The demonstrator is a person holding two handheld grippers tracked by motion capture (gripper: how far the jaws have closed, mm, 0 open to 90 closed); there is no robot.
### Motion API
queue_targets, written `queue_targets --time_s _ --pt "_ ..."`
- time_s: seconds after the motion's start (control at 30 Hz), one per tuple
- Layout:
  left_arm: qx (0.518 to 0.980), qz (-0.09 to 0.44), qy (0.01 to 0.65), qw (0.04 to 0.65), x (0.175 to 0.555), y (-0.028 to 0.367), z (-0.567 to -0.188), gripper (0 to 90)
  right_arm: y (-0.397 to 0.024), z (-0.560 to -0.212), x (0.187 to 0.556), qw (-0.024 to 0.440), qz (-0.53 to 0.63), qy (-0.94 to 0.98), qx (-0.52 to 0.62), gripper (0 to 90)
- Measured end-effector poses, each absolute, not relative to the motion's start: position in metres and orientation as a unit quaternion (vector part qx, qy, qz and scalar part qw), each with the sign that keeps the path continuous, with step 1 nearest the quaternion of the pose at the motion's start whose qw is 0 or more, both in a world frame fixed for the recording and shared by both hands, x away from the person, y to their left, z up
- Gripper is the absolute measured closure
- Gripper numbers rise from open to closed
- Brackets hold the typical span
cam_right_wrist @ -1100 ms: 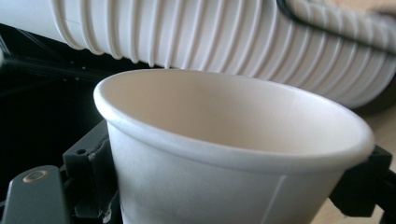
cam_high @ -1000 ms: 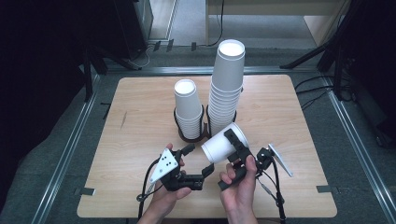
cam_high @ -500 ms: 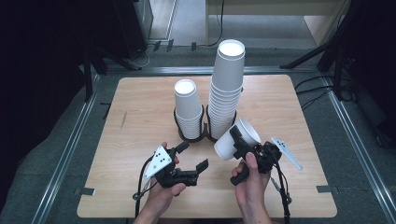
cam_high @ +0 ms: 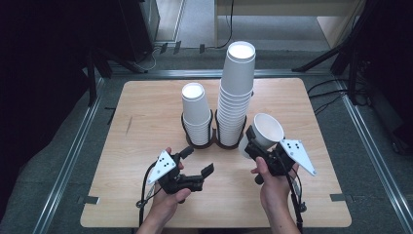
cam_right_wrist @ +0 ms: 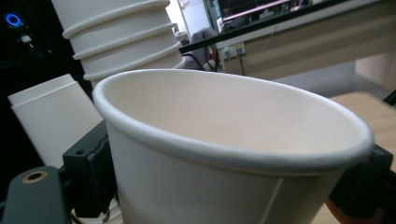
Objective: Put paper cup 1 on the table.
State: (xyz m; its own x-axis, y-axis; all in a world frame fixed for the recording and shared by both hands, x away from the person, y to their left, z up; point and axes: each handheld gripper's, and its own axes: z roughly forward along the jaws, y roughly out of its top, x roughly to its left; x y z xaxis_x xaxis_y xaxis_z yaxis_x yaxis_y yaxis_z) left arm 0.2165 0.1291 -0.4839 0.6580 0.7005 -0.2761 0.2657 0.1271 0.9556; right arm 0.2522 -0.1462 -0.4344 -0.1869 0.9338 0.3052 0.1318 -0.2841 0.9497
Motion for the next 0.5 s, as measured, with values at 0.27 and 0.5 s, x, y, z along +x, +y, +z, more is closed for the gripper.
queue_targets --time_s 0.27,0.5 --pt "0.644 0.169 0.380 0.642 0.217 0.128 -0.487 6.1 -0.154 -0.432 0.265 0.424 0.548 0.514 0.505 12.6" --pt "0.642 0.169 0.385 0.641 0.219 0.131 -0.489 6.1 -0.166 -0.436 0.281 0.438 0.535 0.519 0.503 12.6"
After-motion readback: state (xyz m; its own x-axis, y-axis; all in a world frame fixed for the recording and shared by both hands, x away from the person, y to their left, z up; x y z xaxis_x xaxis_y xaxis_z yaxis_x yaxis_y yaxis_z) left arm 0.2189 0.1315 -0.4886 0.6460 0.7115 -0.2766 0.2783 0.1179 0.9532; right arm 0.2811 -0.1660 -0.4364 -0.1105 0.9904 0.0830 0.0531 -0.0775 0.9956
